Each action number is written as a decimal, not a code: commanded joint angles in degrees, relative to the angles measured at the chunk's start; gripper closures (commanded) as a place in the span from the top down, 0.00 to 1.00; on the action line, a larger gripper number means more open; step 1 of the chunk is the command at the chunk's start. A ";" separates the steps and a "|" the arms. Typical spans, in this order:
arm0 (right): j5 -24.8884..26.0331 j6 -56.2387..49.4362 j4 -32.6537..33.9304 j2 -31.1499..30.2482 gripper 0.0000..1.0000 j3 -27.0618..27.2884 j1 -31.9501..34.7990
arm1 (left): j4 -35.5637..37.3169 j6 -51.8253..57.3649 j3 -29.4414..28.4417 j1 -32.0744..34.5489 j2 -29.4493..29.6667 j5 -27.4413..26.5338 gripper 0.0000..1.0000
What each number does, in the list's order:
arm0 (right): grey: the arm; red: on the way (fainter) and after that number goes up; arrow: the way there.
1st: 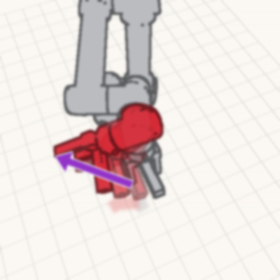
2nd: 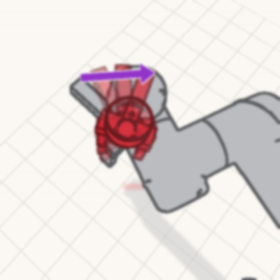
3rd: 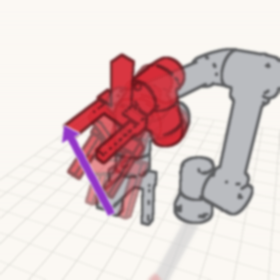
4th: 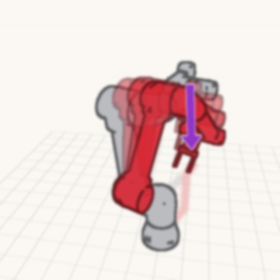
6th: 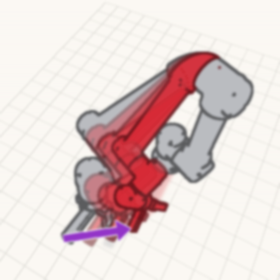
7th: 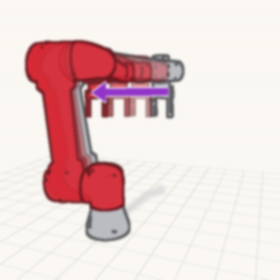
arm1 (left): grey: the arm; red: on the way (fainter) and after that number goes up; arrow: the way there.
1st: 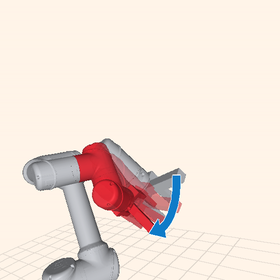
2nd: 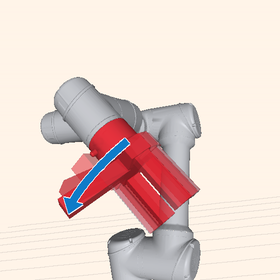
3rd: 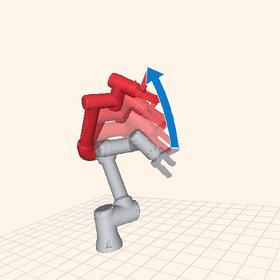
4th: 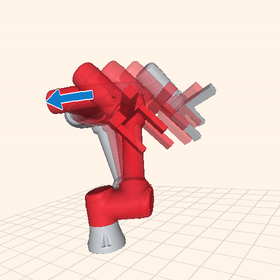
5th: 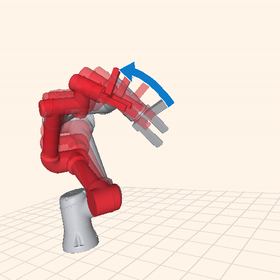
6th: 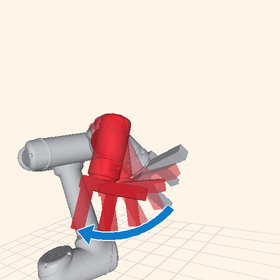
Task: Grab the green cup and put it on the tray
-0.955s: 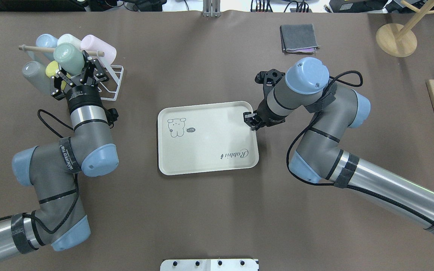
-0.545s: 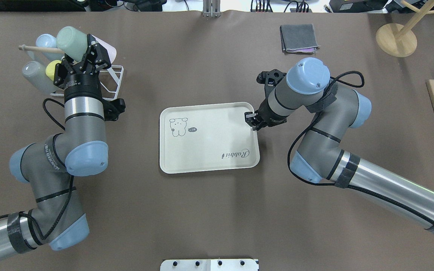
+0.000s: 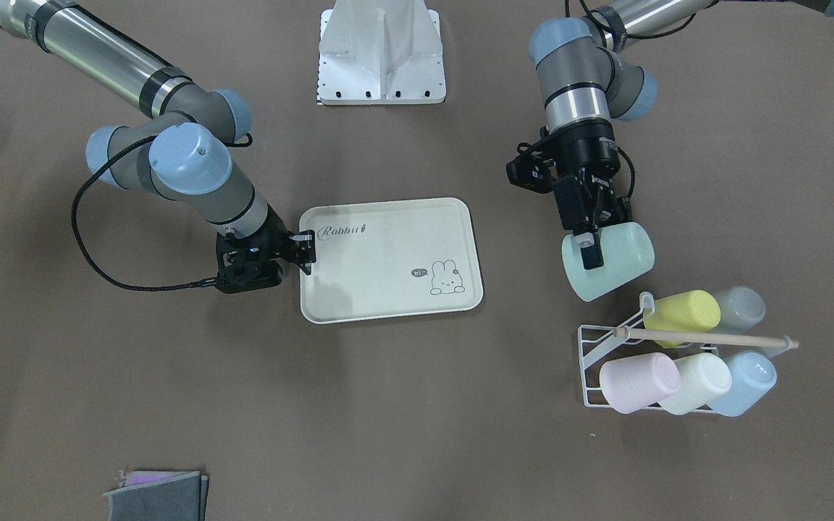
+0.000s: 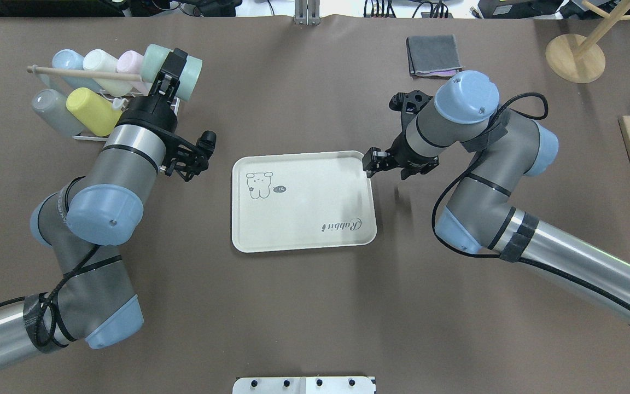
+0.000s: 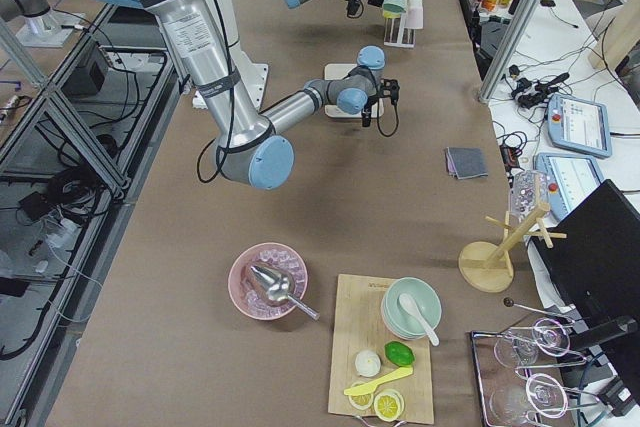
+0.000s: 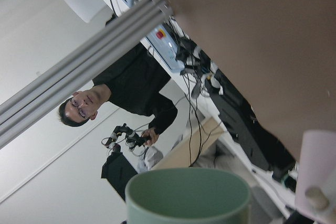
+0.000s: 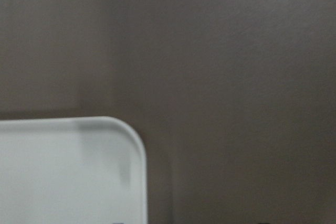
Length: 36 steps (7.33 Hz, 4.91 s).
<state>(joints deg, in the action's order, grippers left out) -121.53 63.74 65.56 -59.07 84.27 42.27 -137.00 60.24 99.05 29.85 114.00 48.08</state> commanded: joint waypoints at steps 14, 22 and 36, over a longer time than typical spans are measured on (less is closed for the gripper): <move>-5.65 -77.79 27.07 -44.37 1.00 16.11 49.74 | -46.17 -85.47 -35.50 -7.26 15.89 38.58 0.02; -9.70 -76.74 26.63 -43.93 1.00 16.10 49.92 | -40.54 -80.55 -37.00 -6.82 18.27 36.47 0.39; -9.87 -76.48 26.46 -43.05 1.00 16.19 49.92 | -3.91 -80.64 -12.95 -3.95 22.04 34.38 0.98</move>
<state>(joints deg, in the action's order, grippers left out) -131.40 -12.67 92.06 -102.15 100.42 92.20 -152.81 -20.97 81.70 24.24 134.58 83.90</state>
